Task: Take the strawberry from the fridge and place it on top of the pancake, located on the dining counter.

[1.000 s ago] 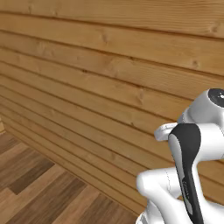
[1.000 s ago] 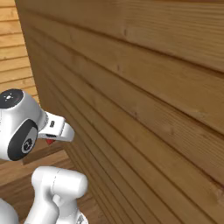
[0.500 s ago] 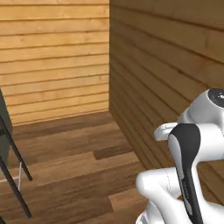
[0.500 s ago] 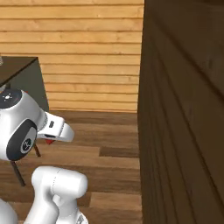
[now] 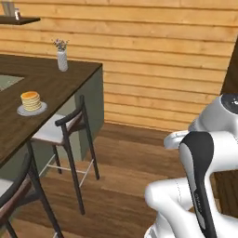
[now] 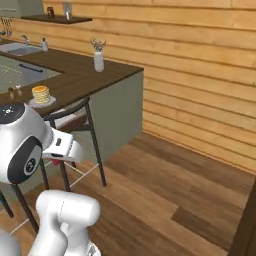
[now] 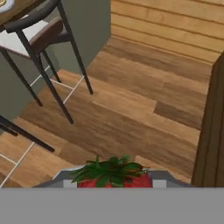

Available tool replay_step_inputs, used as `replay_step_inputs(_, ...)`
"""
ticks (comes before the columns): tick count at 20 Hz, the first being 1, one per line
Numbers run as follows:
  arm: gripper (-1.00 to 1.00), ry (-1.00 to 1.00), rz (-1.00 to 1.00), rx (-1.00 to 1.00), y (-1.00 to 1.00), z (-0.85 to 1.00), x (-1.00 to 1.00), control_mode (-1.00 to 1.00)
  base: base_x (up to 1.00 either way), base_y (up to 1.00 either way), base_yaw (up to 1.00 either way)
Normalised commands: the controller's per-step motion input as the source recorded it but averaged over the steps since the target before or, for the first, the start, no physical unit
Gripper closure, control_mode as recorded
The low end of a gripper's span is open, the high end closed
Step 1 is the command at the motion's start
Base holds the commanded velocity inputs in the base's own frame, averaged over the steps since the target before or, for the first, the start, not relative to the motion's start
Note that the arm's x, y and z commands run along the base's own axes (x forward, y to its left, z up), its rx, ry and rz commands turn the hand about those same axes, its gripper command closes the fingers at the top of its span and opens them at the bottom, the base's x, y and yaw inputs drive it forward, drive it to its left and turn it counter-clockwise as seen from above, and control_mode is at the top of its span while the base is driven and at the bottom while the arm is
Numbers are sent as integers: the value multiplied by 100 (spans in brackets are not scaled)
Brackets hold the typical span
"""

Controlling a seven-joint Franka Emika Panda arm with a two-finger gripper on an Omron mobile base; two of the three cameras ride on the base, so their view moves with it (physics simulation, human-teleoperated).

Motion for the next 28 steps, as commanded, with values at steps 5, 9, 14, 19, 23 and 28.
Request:
replay_step_inputs(5, 100, 0, 0, 0, 0, 0, 0, 100, 93, -36, 82)
replay_step_inputs(9, 100, 0, 0, 0, 0, 0, 0, 100, 92, -33, 82)
replay_step_inputs(14, 100, 0, 0, 0, 0, 0, 0, 100, 85, -31, 85)
replay_step_inputs(19, 100, 0, 0, 0, 0, 0, 0, 100, 67, -70, 65)
replay_step_inputs(23, 100, 0, 0, 0, 0, 0, 0, 100, 62, -60, 35)
replay_step_inputs(28, 100, 0, 0, 0, 0, 0, 0, 100, 91, -14, 14)
